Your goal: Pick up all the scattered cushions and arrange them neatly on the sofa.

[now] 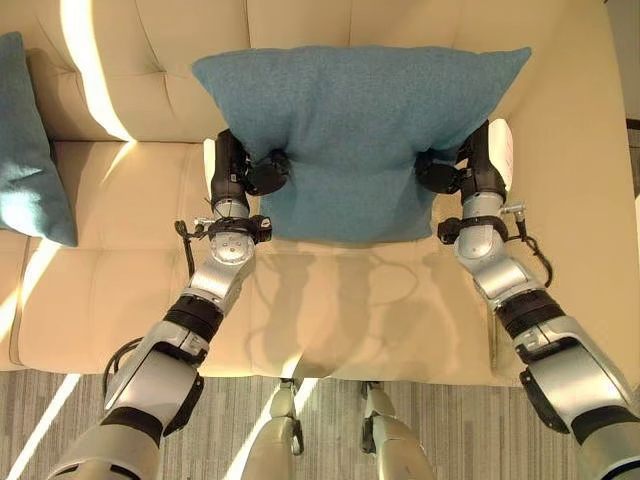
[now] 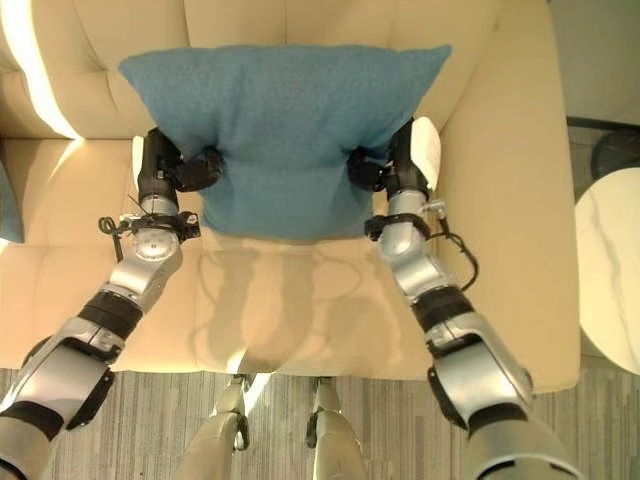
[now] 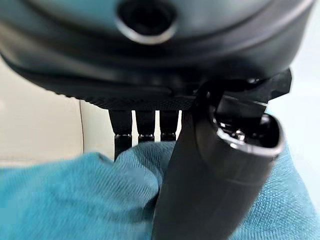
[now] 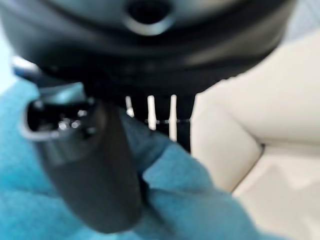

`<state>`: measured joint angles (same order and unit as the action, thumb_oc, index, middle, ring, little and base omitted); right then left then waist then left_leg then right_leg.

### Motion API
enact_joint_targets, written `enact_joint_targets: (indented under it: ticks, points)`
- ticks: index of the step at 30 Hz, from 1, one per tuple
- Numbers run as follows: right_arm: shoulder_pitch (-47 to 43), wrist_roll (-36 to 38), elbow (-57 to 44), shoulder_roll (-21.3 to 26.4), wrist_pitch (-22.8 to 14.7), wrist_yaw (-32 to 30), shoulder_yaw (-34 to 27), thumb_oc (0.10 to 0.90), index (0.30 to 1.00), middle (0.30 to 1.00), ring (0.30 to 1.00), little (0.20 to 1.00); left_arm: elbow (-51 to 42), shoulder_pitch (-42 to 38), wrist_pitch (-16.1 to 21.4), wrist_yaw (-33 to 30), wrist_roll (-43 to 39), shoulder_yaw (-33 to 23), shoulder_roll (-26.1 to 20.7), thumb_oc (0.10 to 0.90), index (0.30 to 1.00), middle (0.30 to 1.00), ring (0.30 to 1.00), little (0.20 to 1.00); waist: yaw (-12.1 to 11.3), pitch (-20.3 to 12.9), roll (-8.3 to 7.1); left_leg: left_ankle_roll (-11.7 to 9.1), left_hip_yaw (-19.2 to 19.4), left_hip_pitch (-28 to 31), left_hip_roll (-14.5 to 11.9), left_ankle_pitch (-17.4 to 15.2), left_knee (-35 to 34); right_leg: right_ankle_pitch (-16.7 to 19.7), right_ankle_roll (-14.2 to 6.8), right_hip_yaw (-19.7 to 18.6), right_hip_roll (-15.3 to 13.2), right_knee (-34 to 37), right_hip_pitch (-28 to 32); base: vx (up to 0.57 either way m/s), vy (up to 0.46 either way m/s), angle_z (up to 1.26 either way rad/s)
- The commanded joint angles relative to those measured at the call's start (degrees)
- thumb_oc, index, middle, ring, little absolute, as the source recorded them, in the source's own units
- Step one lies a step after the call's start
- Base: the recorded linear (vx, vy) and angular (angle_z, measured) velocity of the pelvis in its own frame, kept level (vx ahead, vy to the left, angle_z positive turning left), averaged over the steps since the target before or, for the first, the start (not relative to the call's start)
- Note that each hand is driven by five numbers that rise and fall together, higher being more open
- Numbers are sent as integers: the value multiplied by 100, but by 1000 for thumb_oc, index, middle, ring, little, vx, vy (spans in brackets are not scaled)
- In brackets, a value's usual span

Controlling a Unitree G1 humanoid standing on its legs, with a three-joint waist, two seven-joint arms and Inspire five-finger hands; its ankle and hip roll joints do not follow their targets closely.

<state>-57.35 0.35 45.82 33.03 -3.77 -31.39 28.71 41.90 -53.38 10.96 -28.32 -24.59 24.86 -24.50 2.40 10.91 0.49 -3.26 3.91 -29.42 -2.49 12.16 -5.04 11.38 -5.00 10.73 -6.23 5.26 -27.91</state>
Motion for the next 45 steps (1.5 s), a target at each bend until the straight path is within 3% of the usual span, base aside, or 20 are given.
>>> enact_joint_targets:
  ticks: [1,9,10,15,17,23,24,27,28,30,31,35,37,45]
  points:
    - [-1119,-369,-141,132,-247,-9,257,800,900,900,900,900,-165,-1262,850,97,425,381,-95,800,900,900,900,900,-42,-370,-186,-338,320,107,155,-471,4,-355,-499,-102,-102,-26,-179,0,0,0]
    - [-1023,-174,270,385,-198,121,250,800,900,900,900,900,70,-1163,760,164,503,318,-498,800,900,900,900,900,-34,-374,-188,-340,299,93,164,-482,4,-347,-508,-67,-103,-26,-183,0,0,0]
    - [-959,-126,429,633,-178,153,168,800,900,900,900,900,316,-1040,705,234,504,174,-869,800,900,900,900,900,-45,-403,-186,-341,311,104,167,-489,4,-342,-516,-64,-101,-26,-177,0,0,0]
    - [-767,-89,581,1046,-162,162,21,800,900,900,900,900,570,-768,674,330,384,-111,-1295,800,900,900,900,900,-47,-462,-173,-330,312,131,173,-515,4,-342,-525,-61,-101,-26,-161,7,0,1]
    - [-215,-86,459,1344,-108,103,-461,800,900,900,900,900,246,-150,693,372,378,-516,-1532,800,900,900,900,900,-59,-508,-163,-322,305,190,168,-551,4,-369,-522,-37,-102,-26,-95,35,-6,3]
    - [1116,-141,-142,1490,-190,79,-1492,800,900,900,900,900,-552,1200,679,506,764,-1125,-1502,800,900,900,900,900,-47,-606,-173,-298,314,315,166,-630,4,-423,-507,-11,-110,-26,29,37,-5,5]
    - [1928,-180,-587,1320,-262,129,-2000,800,900,900,900,900,-1031,1921,659,584,890,-1431,-1334,800,900,900,900,900,-40,-655,-179,-285,309,389,157,-669,4,-460,-497,-8,-106,-26,100,65,-11,2]
    - [2688,-239,-1010,1099,-309,242,-2401,800,900,900,900,900,-1433,2589,624,689,1001,-1694,-1110,800,900,900,900,900,-26,-694,-192,-273,311,482,134,-710,4,-507,-485,9,-111,-26,211,55,-22,1]
    - [3400,-163,-1371,683,-424,370,-2765,800,900,900,900,900,-1573,3180,559,905,991,-1854,-769,800,900,900,900,900,3,-706,-194,-260,305,621,105,-748,4,-558,-470,42,-104,-26,356,77,-21,-1]
    - [3999,-84,-1552,328,-468,546,-3046,800,900,900,900,900,-1657,3725,474,1109,1084,-2013,-636,800,900,900,900,900,10,-707,-204,-252,302,810,67,-794,4,-609,-460,49,-101,-26,558,64,-25,-4]
    - [4024,-90,-1576,320,-458,549,-3056,800,900,900,900,900,-1675,3743,466,1110,1087,-2013,-640,800,900,900,900,900,16,-720,-213,-246,299,790,77,-763,4,-586,-459,51,-111,-26,541,54,-18,0]
    - [5153,-118,-1667,-454,-467,947,-3307,800,900,900,900,900,-1274,4988,134,1486,1493,-2255,-174,800,900,900,900,900,37,-718,-187,-216,317,1405,-11,-917,4,-750,-451,76,-82,-26,1162,102,-22,-9]
    - [5489,-289,-1631,-556,-381,1072,-3293,800,900,900,900,900,-1043,5387,-6,1647,1621,-2294,-37,800,900,900,900,900,49,-754,-164,-203,330,1578,-30,-919,4,-781,-434,104,-85,-26,1331,86,-18,-1]
    - [6105,-402,-1040,-934,-420,1481,-2932,800,900,900,900,900,267,5925,-261,1823,2236,-2105,258,800,900,900,900,900,89,-840,-137,-178,408,2213,-92,-1009,4,-938,-378,65,25,-26,1971,17,-19,-2]
